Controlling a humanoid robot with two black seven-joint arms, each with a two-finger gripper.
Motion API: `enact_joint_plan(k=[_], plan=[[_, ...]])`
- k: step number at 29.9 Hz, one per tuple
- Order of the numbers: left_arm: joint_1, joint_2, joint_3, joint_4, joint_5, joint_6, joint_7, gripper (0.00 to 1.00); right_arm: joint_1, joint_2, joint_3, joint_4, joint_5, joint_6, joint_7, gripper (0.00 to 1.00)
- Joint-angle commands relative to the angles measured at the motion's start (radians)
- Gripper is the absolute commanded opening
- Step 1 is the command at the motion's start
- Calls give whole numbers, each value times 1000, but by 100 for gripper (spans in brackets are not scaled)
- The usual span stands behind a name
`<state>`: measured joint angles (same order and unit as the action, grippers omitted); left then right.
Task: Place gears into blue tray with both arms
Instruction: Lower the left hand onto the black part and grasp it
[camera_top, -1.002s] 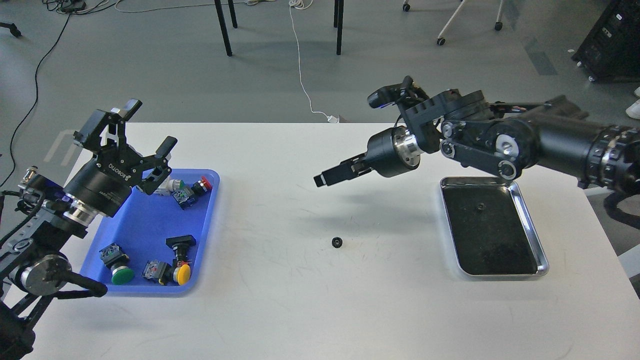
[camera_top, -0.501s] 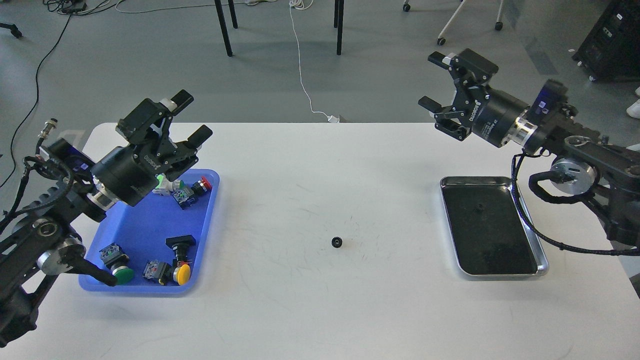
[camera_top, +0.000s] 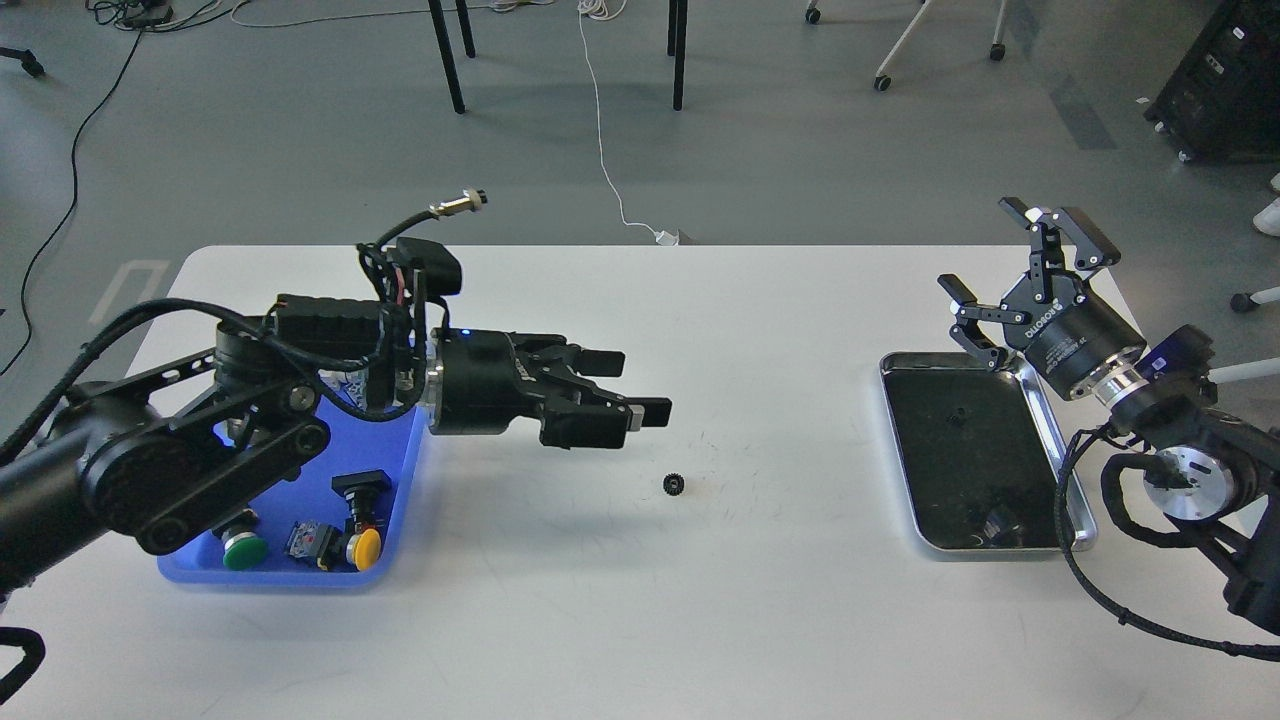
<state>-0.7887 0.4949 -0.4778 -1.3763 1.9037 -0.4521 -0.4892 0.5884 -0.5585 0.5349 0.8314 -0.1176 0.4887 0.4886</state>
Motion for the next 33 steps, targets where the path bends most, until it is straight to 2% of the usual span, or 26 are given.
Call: enact_joint_plan(k=[1, 8, 17, 25, 33], plan=[[-72, -61, 137, 52, 232, 64, 1, 98, -39, -17, 28, 9, -1, 0, 0, 98], [-115, -206, 225, 239, 278, 127, 1, 97, -114, -46, 99, 63, -1, 0, 0, 98], [-138, -278, 343, 344, 278, 156, 1, 93, -139, -70, 115, 94, -2, 0, 0, 98], [-138, -331, 346, 453, 278, 167, 1, 81, -139, -86, 115, 97, -2, 0, 0, 98], [-133, -323, 374, 460, 278, 167, 1, 69, -145, -89, 115, 112, -4, 0, 0, 98]])
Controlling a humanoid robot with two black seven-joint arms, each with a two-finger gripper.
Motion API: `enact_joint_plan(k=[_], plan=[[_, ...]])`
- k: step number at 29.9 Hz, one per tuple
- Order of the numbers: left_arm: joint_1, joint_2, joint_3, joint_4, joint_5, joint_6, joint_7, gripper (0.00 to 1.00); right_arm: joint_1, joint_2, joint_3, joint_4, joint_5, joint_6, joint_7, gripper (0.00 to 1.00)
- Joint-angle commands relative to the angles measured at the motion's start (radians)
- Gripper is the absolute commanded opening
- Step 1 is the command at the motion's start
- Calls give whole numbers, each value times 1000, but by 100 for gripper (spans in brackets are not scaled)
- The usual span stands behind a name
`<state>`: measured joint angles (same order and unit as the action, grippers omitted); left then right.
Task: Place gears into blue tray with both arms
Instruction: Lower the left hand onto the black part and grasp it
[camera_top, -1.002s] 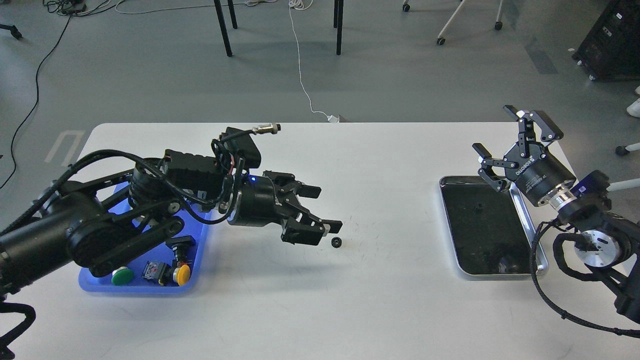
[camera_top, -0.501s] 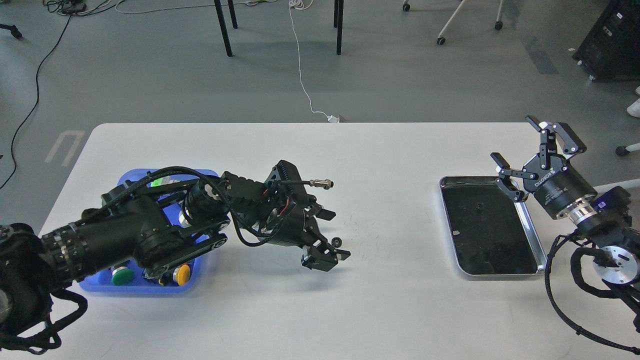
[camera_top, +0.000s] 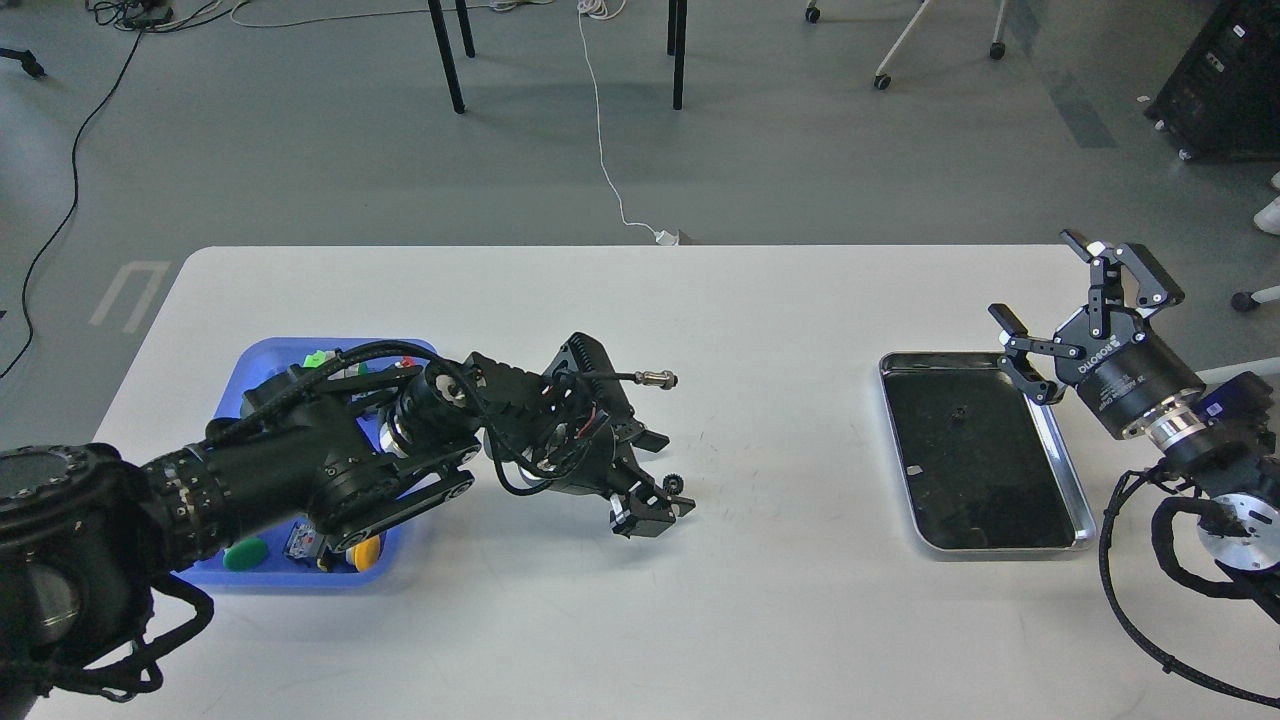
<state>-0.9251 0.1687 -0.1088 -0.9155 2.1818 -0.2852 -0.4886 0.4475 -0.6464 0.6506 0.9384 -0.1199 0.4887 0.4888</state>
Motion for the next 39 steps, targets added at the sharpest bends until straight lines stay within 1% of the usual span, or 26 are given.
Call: enact_joint_plan(k=[1, 5, 7, 8, 17, 27, 28, 30, 32, 34, 36, 37, 38, 39], plan=[[5, 3, 5, 0, 0, 0, 0, 69, -4, -1, 0, 8, -3, 0, 0, 98], [6, 3, 5, 4, 0, 0, 0, 68, -4, -2, 0, 10, -3, 0, 0, 98], [6, 0, 5, 14, 0, 0, 0, 60, -4, -2, 0, 10, -4, 0, 0, 98], [6, -1, 5, 17, 0, 0, 0, 58, -6, -2, 0, 10, -4, 0, 0, 98], [8, -12, 5, 23, 0, 1, 0, 58, -15, -2, -2, 10, -7, 0, 0, 98], [6, -44, 3, 63, 0, 18, 0, 57, -23, -2, 0, 11, -7, 0, 0, 98], [6, -44, 3, 67, 0, 20, 0, 55, -26, -1, 0, 11, -7, 0, 0, 98], [6, -46, 5, 69, 0, 23, 0, 46, -27, -1, 0, 11, -7, 0, 0, 98], [6, -46, 5, 70, 0, 26, 0, 36, -27, -1, 1, 11, -7, 0, 0, 98], [6, -44, 5, 72, 0, 28, 0, 25, -27, -1, 1, 13, -7, 0, 0, 98], [8, -44, 5, 72, 0, 28, 0, 22, -27, -1, 1, 17, -7, 0, 0, 98], [8, -43, 6, 72, 0, 26, 0, 19, -27, -1, 1, 17, -7, 0, 0, 98], [9, -43, 6, 72, 0, 27, 0, 15, -27, -2, 1, 17, -7, 0, 0, 98], [9, -43, 6, 72, 0, 28, 0, 13, -27, -2, 1, 17, -7, 0, 0, 98]])
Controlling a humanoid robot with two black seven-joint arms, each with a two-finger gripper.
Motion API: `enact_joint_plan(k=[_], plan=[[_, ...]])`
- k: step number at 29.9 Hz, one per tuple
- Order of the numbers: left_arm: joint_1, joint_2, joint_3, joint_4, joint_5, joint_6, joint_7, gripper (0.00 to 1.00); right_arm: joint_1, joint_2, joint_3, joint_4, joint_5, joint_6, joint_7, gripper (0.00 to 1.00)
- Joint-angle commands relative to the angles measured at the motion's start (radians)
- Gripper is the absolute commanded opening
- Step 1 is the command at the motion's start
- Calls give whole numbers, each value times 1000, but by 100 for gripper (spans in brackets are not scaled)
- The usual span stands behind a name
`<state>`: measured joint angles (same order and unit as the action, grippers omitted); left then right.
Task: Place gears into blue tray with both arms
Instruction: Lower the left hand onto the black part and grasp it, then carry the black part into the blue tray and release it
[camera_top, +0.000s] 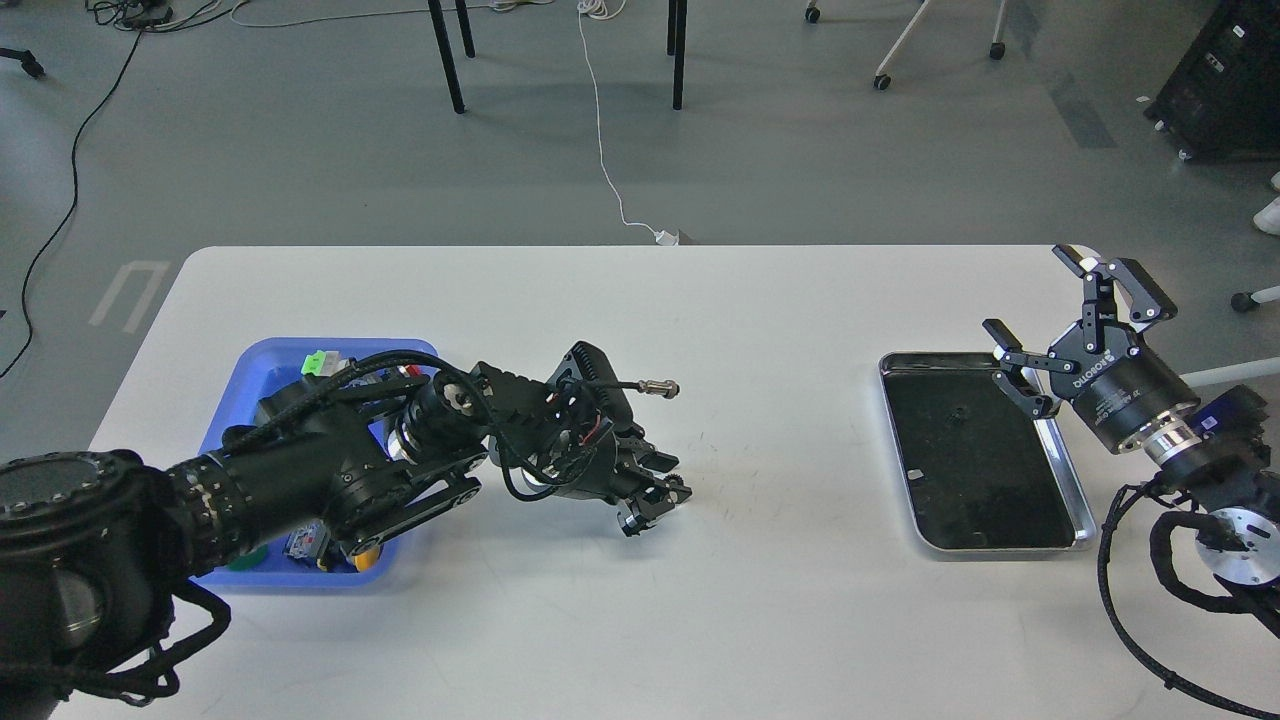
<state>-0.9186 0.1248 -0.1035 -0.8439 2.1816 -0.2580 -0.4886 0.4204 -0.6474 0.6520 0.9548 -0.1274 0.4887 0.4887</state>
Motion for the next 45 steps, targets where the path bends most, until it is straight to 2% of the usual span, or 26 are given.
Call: enact_joint_plan(k=[1, 7, 10, 15, 19, 25, 28, 32, 37, 45], plan=[[4, 1, 1, 0, 0, 0, 0, 13, 0, -1, 0, 1, 0, 0, 0, 98], [-5, 3, -7, -12, 0, 0, 0, 11, 0, -1, 0, 1, 0, 0, 0, 98], [-37, 41, -15, -41, 0, 2, 0, 11, 0, -1, 0, 2, 0, 0, 0, 98], [-98, 228, -18, -141, 0, -1, 0, 13, 0, 0, 0, 4, 0, 0, 0, 98], [-132, 390, -18, -158, -118, -1, 0, 13, 0, 8, -2, 6, -3, 0, 0, 98], [-114, 619, -2, -176, -131, 3, 0, 14, 1, 12, -3, 6, -24, 0, 0, 98], [-59, 696, -4, -175, -132, 5, 0, 15, 1, 12, -3, 6, -26, 0, 0, 98], [13, 748, -4, -167, -132, 14, 0, 15, 1, 17, -5, 6, -26, 0, 0, 98], [99, 763, -4, -133, -135, 74, 0, 16, 1, 19, -3, 6, -26, 0, 0, 98], [118, 760, -4, -90, -135, 77, 0, 18, 0, 19, -2, 6, -26, 0, 0, 98]])
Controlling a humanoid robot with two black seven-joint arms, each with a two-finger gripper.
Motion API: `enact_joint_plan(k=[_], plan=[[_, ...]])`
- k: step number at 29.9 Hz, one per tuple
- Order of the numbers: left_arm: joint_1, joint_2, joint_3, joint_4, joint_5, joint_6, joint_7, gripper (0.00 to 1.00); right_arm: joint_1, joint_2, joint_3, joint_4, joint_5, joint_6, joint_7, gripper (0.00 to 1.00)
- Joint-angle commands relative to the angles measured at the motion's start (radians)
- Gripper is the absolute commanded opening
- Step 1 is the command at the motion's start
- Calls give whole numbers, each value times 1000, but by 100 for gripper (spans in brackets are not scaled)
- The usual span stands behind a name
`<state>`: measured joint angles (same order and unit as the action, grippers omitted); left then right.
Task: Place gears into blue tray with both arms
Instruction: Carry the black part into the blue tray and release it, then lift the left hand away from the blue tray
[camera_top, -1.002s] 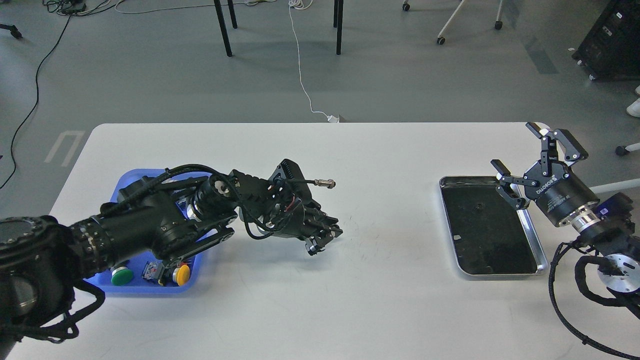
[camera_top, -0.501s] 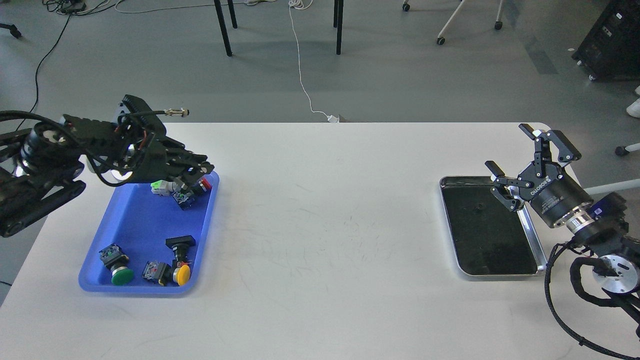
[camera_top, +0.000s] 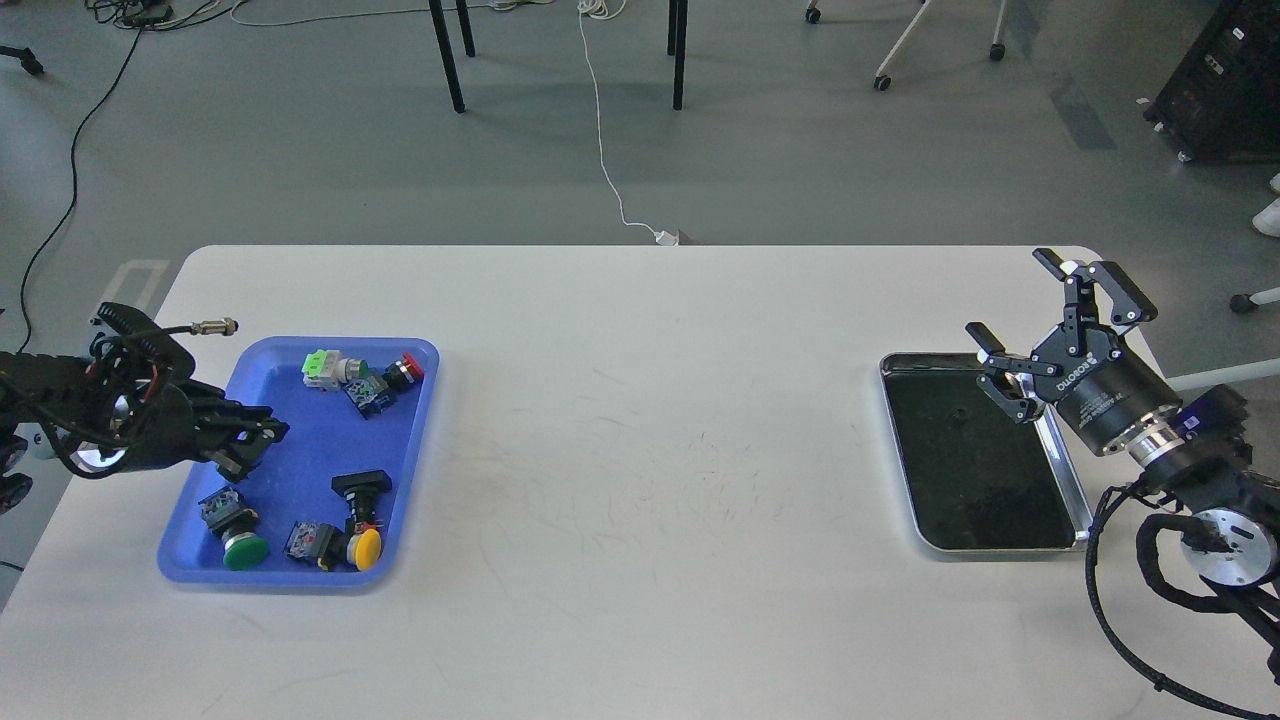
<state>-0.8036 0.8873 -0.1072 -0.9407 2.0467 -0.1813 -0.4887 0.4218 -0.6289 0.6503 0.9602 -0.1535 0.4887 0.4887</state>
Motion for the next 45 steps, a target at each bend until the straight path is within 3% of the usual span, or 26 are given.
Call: enact_joint_plan(k=[1, 7, 13, 17, 23, 30, 33, 36, 40, 45], plan=[[4, -2, 0, 6, 0, 0, 0, 18, -1, 0, 0, 0, 0, 0, 0, 98], [21, -7, 0, 20, 1, 6, 0, 38, -1, 0, 2, 2, 0, 0, 0, 98], [20, 4, -12, 22, 0, 9, 0, 82, -1, -2, 2, 2, 0, 0, 0, 98], [8, 19, -35, 8, -52, 22, 0, 84, -1, -2, 2, 3, 0, 0, 0, 98], [-32, 16, -134, -88, -350, 17, 0, 89, 0, -2, 3, 3, 0, 0, 0, 98], [-11, -31, -203, -279, -943, 9, 0, 89, 2, -11, -1, 5, 0, 0, 0, 98], [41, -97, -224, -306, -1228, 11, 0, 91, 2, -17, -6, 11, -1, 0, 0, 98], [134, -187, -368, -299, -1397, 5, 0, 94, 2, -32, -6, 22, -14, 0, 0, 98], [288, -351, -598, -265, -1436, 11, 0, 98, 0, -32, -1, 22, -17, 0, 0, 98], [421, -501, -776, -233, -1432, 13, 0, 98, -3, -31, 0, 20, -17, 0, 0, 98]])
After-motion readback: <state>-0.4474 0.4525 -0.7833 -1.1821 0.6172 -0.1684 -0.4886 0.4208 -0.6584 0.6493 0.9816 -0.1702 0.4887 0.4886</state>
